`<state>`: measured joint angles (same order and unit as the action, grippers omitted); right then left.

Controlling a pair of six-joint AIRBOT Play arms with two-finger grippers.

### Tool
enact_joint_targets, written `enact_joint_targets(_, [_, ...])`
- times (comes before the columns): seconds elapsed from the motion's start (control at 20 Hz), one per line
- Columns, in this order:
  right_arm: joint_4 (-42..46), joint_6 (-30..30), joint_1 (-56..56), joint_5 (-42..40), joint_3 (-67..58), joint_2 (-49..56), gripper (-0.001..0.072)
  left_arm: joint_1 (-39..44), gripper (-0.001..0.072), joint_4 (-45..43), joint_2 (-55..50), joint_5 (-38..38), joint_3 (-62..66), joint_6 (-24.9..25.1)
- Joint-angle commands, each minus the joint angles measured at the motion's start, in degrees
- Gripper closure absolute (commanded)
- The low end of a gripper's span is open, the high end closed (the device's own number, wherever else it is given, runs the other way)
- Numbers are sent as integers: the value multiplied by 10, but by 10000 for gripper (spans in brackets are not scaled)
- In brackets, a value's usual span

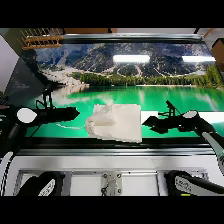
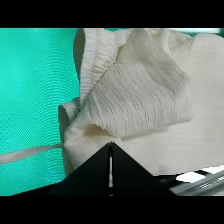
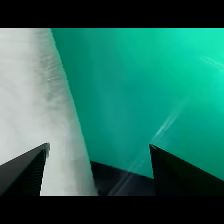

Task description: Fold the clothes and pants, and hang the long-sleeved shirts on hangers.

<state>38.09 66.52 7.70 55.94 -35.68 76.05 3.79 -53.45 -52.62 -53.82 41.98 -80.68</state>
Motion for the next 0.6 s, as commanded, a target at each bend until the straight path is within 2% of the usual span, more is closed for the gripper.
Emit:
enact_joint_targets(0.0, [-187, -116, -60, -39, 8, 70, -7, 0, 688, 11, 10, 5, -14, -3])
enact_joint_targets(0.1, [-252, -146, -114, -51, -7, 94, -4, 0, 687, 11, 10, 5, -14, -3])
enact_joint_targets(0.2, [-266, -149, -162, -65, -36, 107, 17, 0, 688, 11, 10, 5, -14, -3])
enact_joint_targets(0.25, [-265, -150, -179, -73, -49, 109, 145, 0, 688, 10, 10, 5, -14, -3])
enact_joint_targets(0.35, [-261, -166, -192, -72, -78, 108, 707, 0, 687, 11, 10, 5, -14, -3])
enact_joint_targets(0.45, [-190, -136, -173, -44, -124, 97, 701, 0, 688, 10, 10, 5, -14, -3])
enact_joint_targets(0.55, [5, -3, -122, 1, -206, 73, 701, 0, 687, 10, 10, 5, -14, -3])
